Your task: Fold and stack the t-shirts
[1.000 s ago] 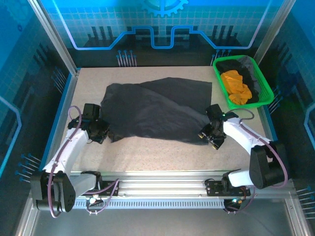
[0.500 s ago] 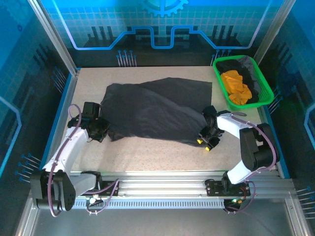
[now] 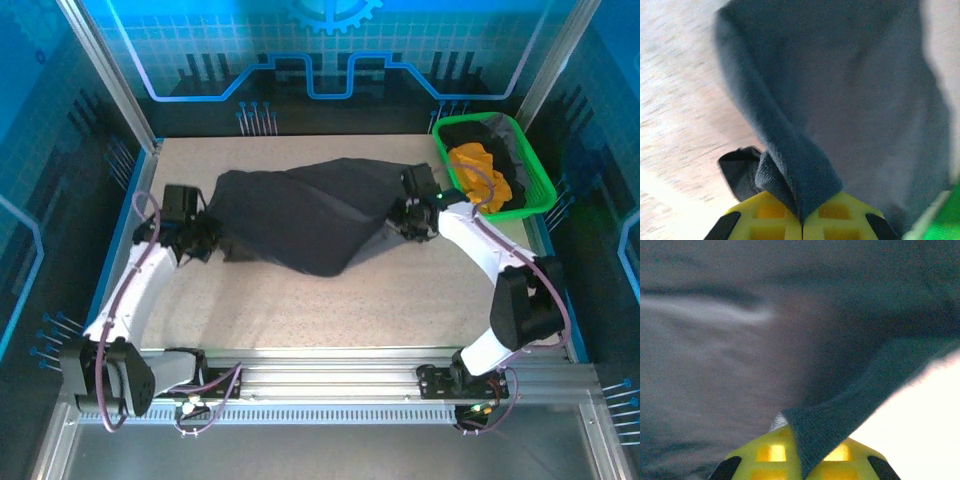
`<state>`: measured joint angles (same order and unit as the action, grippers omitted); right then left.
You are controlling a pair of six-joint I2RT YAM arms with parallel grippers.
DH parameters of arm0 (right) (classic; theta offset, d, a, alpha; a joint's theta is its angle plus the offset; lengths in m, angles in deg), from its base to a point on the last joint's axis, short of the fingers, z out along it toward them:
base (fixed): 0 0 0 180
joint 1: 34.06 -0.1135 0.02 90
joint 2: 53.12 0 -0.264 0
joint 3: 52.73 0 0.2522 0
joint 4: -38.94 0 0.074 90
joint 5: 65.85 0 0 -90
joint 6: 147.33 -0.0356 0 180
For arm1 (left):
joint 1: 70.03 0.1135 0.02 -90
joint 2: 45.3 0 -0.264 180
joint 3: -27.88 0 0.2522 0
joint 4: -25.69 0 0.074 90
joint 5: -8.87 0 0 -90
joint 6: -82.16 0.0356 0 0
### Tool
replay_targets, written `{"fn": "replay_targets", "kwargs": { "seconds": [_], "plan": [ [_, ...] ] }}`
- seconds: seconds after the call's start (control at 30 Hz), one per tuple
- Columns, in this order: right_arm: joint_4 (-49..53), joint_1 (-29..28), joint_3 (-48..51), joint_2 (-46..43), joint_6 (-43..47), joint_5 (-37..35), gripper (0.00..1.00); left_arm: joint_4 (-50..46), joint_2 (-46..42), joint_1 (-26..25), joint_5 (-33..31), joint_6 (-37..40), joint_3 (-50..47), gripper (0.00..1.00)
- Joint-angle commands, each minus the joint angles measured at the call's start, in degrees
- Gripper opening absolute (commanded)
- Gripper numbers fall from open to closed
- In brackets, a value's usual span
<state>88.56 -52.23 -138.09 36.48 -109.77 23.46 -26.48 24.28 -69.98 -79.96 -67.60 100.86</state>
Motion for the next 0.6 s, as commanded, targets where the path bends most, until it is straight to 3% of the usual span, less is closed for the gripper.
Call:
{"fn": "replay_targets", "kwargs": {
  "seconds": [0.0, 0.23, 0.47, 0.57],
  "plan": [
    [-3.3, -0.2, -10.4, -3.4, 7.2, -2.3, 0.00, 7.0, 3.7, 1.3, -0.7, 1.1, 13.6, 0.00],
    [-6.4, 1.2, -28.2, -5.2, 13.9, -0.3, 0.00, 9.0, 6.6, 3.5, -4.9, 2.6, 38.2, 0.00],
    [-15.3, 4.1, -24.7, -18.2, 12.1, 4.2, 0.00, 12.3, -2.9, 3.9, -13.6, 9.4, 45.3, 0.00],
    [-17.9, 5.7, -23.1, -22.2, 9.1, 5.9, 0.00, 11.1, -2.3, 4.0, -14.7, 11.7, 52.5, 0.00]
  ]
}}
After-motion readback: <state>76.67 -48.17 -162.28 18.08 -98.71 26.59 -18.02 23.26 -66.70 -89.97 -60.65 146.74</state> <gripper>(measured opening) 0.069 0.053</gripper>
